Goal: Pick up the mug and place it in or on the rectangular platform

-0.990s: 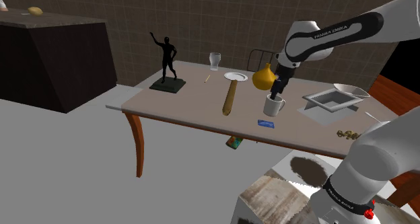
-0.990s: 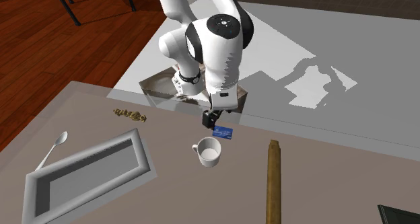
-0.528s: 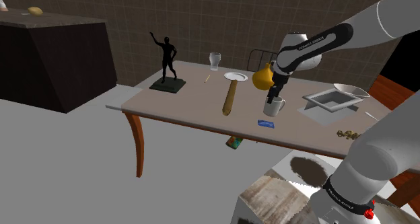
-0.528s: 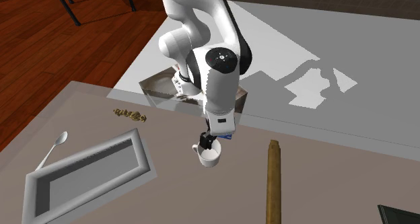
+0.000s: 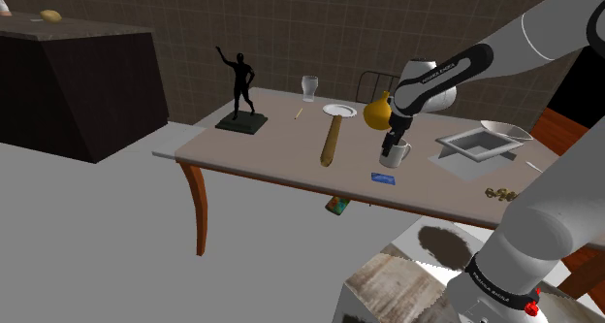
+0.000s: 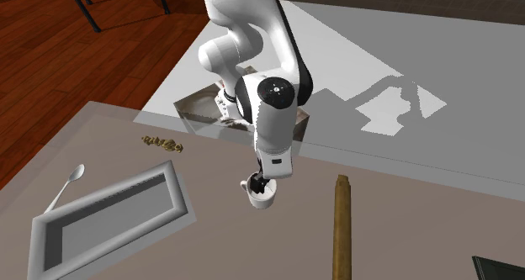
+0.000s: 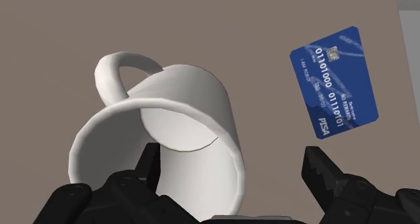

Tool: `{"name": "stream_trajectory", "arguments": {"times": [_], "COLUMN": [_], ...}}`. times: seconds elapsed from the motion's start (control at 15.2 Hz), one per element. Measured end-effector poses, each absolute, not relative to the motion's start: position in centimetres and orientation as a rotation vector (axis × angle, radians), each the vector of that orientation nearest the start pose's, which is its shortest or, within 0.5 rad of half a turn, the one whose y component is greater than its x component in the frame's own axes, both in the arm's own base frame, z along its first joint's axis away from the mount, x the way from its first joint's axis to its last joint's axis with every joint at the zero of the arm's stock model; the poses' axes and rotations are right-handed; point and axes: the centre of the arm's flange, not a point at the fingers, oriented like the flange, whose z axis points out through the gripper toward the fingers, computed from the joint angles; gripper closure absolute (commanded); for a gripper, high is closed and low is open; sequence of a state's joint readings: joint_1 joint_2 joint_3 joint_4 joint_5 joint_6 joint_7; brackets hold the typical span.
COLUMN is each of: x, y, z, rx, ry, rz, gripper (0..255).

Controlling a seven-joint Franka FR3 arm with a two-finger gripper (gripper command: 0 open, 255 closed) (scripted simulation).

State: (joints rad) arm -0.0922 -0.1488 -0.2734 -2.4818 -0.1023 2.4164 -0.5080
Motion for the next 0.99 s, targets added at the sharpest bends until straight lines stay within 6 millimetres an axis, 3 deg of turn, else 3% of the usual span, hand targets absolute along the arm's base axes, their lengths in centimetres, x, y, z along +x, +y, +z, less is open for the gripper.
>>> {"name": "stream_trajectory", "arguments": {"times": [0.26, 0.33, 0.99], "x": [43.53, 43.53, 43.53], "y": [-16.66, -16.66, -16.67], "z": [34.97, 34.97, 34.96], "rx": [-3.183, -3.183, -3.183], "ry": [-0.348, -0.348, -0.348], "rz": [-0.095, -0.095, -0.094], "gripper": [0, 255, 255]}}
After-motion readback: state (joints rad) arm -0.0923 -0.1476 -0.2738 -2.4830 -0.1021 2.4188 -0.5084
